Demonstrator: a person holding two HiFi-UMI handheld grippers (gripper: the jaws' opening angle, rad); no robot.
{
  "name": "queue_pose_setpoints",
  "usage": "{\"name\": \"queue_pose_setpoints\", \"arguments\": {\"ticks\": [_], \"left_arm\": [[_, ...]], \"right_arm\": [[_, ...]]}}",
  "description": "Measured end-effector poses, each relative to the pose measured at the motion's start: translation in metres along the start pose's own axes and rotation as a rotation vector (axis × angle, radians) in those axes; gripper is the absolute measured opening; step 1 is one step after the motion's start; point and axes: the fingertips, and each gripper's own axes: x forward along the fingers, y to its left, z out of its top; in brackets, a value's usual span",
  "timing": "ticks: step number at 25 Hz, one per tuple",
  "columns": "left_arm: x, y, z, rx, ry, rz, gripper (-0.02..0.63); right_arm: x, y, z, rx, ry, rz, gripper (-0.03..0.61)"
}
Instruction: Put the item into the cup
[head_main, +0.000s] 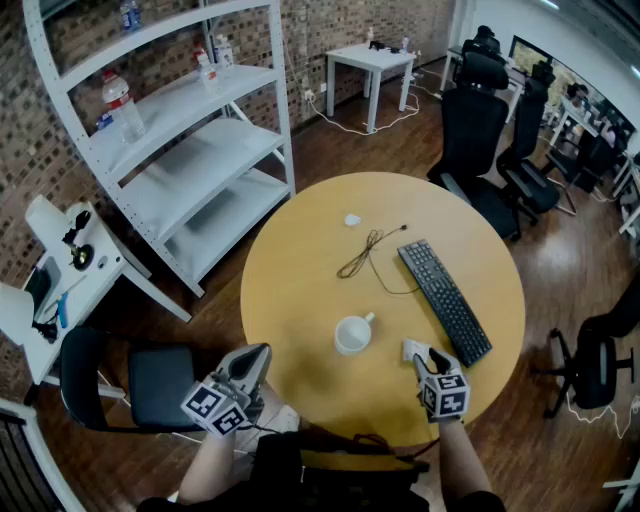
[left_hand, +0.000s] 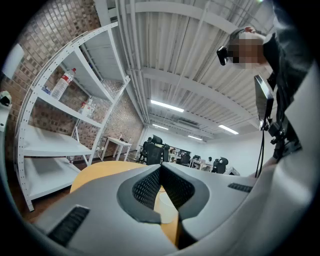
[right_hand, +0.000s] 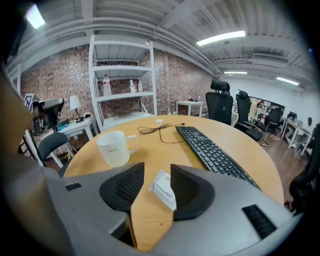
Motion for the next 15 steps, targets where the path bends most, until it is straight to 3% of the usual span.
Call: {"name": "queue_pose_setpoints", "arguments": {"ticks": [8, 15], "left_arm": [[-0.014, 0.036, 0.005, -0.016, 0.006, 0.024, -0.005], [-0.020, 0.054, 0.004, -0.041, -0.002, 0.069, -0.005]], "right_arm": [[0.063, -0.001, -0.026, -0.154, 0.231, -0.175, 0.195], [0.080, 0.003, -0.041, -0.198, 0.321, -0.179, 0.187]]}}
